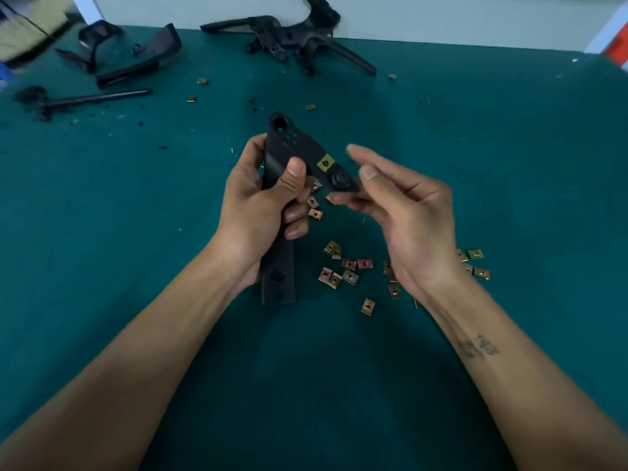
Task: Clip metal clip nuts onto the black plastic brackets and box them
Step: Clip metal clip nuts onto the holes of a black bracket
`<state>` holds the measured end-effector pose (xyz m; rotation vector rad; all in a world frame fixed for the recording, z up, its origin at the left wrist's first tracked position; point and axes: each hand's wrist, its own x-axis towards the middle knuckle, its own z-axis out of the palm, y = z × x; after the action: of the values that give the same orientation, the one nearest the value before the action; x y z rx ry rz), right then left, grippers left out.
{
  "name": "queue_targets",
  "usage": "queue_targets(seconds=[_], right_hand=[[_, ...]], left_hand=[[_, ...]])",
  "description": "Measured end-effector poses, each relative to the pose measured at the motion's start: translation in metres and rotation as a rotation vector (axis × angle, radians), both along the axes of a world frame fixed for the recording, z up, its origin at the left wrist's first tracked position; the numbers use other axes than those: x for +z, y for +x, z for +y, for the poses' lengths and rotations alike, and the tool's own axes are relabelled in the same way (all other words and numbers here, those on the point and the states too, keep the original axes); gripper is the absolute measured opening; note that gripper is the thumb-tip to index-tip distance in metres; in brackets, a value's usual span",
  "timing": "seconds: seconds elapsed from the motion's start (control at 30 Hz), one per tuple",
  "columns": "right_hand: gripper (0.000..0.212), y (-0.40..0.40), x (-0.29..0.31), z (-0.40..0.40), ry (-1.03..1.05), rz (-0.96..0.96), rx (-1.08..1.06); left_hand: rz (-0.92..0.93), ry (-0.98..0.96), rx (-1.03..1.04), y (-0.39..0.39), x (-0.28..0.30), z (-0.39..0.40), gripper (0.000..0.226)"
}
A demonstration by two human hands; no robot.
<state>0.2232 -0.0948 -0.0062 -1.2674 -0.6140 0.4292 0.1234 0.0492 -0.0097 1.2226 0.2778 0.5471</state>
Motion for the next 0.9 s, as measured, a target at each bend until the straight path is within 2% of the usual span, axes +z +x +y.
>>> queue_targets(seconds=[0.03,0.1,0.2,0.3,0.33,0.43,0.53,0.77,0.9], right_hand=[[0.026,0.004,0.000,-0.003,-0.086,-0.055,-0.062],[0.023,0.011,0.004,-0.010,-0.314,-0.286,-0.111],[0.010,0.007,0.008,-0.015,-0.613,-0.499,0.053],[0.017,-0.007,0.006,-0.014,-0.915,-0.742,0.089],[0.017,-0.011,0.006,-0.012,-0.955,-0.793,0.091],[0.008,-0.012,0.005,-0.009,-0.913,-0.843,0.111],[0.010,-0.008,0.001,-0.009,-0.873,-0.865,0.091],[0.015,0.003,-0.004,-0.012,-0.750,-0.739,-0.021],[0.015,0.009,-0.002,-0.012,-0.589,-0.511,-0.087]], left_hand=[[-0.002,-0.041,-0.003,0.001,0.000,0.000,0.012],[-0.010,-0.099,-0.008,0.002,0.002,0.000,0.013],[-0.016,-0.129,0.001,0.003,0.003,0.002,0.015],[-0.003,-0.133,0.017,0.003,0.004,0.000,0.015],[0.002,-0.132,0.020,0.004,0.004,0.000,0.015],[0.017,-0.114,0.025,0.003,0.004,-0.002,0.014],[0.023,-0.114,0.014,0.003,0.004,-0.003,0.014],[0.023,-0.136,-0.025,0.003,0.003,-0.002,0.014],[0.005,-0.075,-0.047,0.004,0.001,-0.004,0.025]])
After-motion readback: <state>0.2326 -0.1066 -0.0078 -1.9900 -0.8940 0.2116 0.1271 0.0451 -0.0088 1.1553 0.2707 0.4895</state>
